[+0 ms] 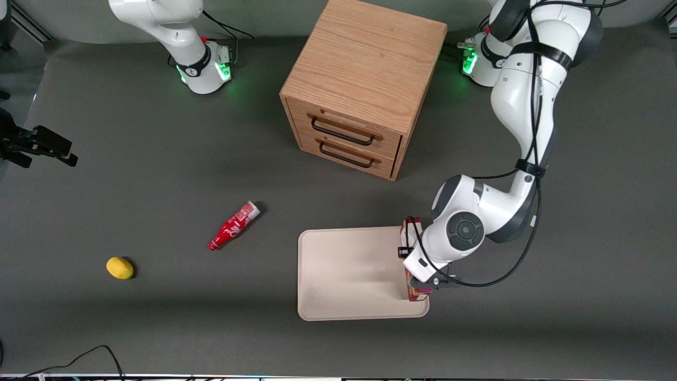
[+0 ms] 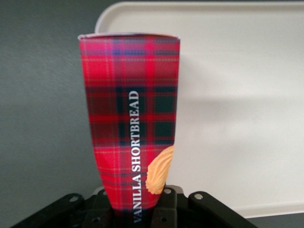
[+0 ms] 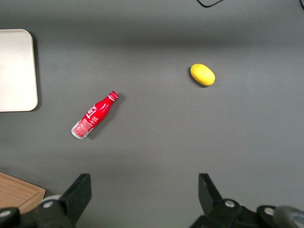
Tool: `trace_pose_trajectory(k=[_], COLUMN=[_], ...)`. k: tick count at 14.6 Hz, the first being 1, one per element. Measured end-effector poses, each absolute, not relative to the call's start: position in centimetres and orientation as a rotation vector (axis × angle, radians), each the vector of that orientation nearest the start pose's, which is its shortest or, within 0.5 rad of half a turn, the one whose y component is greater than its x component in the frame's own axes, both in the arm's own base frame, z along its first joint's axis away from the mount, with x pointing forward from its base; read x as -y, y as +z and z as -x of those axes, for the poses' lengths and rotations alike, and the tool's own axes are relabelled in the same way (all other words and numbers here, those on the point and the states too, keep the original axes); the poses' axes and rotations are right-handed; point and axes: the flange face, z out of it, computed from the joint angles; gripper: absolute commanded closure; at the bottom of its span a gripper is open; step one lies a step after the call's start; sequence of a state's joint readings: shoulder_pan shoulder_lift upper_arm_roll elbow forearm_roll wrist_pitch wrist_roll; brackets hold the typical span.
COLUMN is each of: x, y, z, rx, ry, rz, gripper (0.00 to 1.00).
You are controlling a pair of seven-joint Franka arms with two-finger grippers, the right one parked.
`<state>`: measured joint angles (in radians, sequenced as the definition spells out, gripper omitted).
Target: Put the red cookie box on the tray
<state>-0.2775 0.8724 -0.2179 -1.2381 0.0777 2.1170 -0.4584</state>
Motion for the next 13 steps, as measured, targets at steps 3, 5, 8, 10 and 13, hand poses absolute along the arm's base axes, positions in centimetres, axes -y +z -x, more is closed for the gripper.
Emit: trace_pose_trajectory(k=[3, 5, 8, 10, 13], x=[32.1, 32.0, 31.5, 31.1, 29.6], y=[24.3, 24.0, 24.4, 25.9, 30.5], z=[-68.5, -68.5, -68.9, -69.6, -70.5], rx=[-0.02, -0.023, -0.009, 0.008, 0.038], ry=[0.039, 0.041, 0.028, -0.013, -0.046], rz=[3.226, 3.219, 3.221, 3.231, 3.226], gripper=[0.17, 0.0, 0.0, 0.0, 0.0])
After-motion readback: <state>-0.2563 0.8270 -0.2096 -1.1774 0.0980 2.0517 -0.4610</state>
